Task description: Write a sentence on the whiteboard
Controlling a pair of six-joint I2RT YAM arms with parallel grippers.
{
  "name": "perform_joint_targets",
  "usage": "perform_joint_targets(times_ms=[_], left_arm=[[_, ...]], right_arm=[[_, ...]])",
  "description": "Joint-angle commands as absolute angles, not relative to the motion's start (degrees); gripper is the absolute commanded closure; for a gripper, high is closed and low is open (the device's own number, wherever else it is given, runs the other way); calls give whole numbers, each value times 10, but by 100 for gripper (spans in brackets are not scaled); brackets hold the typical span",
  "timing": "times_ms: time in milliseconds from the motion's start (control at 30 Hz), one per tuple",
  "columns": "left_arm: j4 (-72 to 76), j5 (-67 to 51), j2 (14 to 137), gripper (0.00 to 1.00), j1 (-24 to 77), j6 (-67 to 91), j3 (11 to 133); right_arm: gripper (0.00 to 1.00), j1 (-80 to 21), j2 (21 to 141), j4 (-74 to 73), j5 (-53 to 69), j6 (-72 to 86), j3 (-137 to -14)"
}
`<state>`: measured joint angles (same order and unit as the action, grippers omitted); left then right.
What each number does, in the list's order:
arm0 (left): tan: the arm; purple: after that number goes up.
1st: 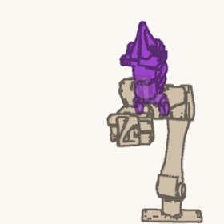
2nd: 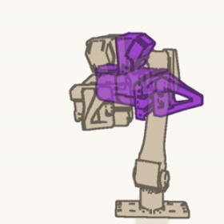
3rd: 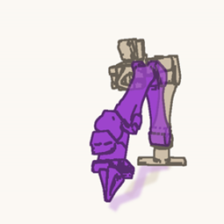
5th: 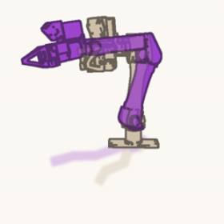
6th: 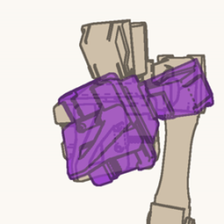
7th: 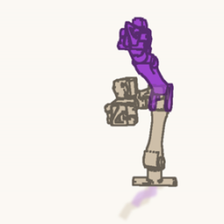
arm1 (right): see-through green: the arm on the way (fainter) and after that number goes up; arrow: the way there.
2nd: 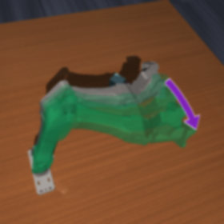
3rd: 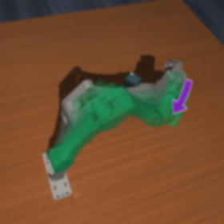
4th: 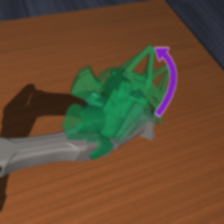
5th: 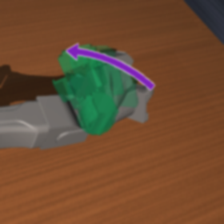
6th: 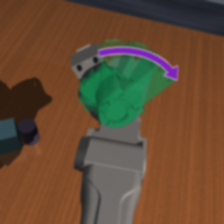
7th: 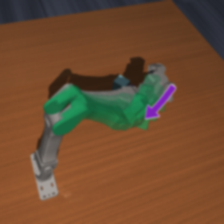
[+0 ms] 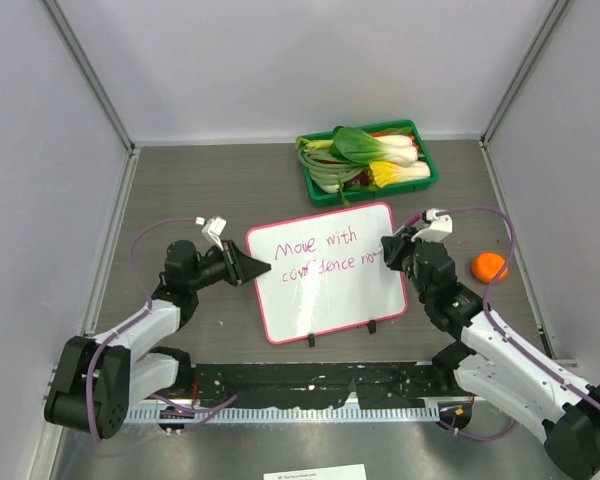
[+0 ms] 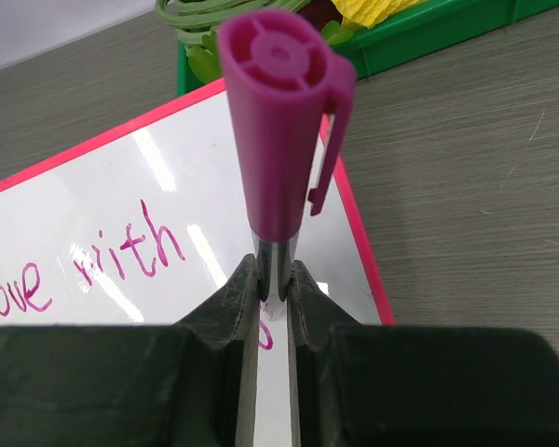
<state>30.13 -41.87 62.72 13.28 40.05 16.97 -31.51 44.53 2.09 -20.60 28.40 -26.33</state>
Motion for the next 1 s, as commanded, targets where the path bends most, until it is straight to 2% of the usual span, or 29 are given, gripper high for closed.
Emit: perform_joint_targets(times_ms=[0, 267, 967], left_arm=[[277, -365, 629, 100, 134, 338, 160], [278, -365, 630, 100, 134, 337, 160], [274, -363, 626, 100, 134, 337, 160]], right_arm=[[99, -311, 430, 4, -207, 286, -253], [99, -311, 401, -30, -201, 290, -239], [99, -308, 439, -4, -238, 264, -294]])
